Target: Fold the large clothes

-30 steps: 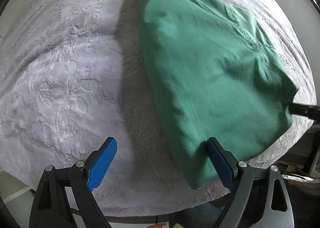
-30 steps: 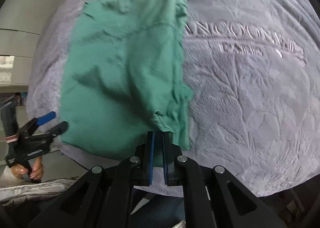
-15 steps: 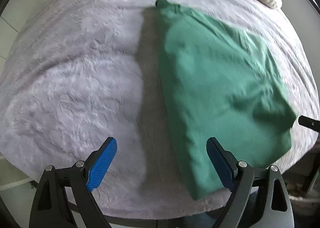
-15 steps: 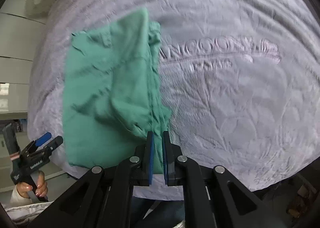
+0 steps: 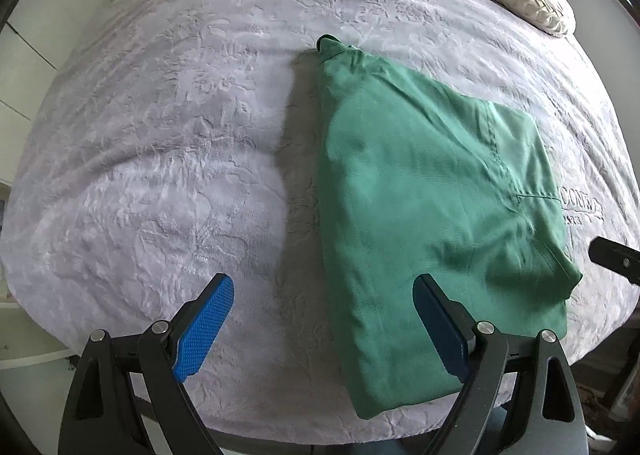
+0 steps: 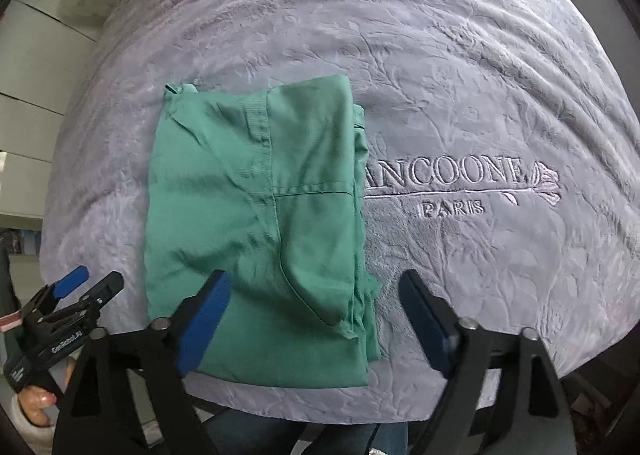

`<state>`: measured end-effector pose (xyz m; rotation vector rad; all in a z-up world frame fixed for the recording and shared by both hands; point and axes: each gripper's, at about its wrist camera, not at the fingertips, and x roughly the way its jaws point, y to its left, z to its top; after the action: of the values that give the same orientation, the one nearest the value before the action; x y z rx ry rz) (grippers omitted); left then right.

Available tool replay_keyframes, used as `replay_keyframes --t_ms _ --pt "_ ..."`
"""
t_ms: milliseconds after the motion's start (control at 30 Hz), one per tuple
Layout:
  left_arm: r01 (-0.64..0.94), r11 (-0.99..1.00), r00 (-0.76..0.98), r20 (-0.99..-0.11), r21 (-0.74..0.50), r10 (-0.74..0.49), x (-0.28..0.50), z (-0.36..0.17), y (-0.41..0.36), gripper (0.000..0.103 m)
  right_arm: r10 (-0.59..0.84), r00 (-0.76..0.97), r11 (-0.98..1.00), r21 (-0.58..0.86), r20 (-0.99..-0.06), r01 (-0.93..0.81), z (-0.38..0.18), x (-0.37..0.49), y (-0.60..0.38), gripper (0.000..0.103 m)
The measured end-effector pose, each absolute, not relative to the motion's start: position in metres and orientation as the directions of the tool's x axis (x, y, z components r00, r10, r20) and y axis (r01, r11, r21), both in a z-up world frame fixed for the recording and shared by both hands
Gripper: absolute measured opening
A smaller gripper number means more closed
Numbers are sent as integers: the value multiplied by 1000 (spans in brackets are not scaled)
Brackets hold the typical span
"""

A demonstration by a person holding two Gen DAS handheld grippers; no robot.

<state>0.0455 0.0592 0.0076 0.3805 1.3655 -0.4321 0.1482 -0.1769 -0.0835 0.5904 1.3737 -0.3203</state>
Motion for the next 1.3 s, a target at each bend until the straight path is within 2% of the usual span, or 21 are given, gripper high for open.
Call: replay_keyframes --t_ms 33,433,1300 --pt "505 863 147 -986 9 -75 46 7 60 92 121 182 816 202 -976 542 -84 148 -177 103" --pt "503 864 154 -986 22 -64 47 9 58 92 76 153 825 148 -985 546 -81 151 -177 103" --pt "502 864 158 -986 30 -58 46 9 58 92 79 155 819 153 -985 553 -80 151 -176 103"
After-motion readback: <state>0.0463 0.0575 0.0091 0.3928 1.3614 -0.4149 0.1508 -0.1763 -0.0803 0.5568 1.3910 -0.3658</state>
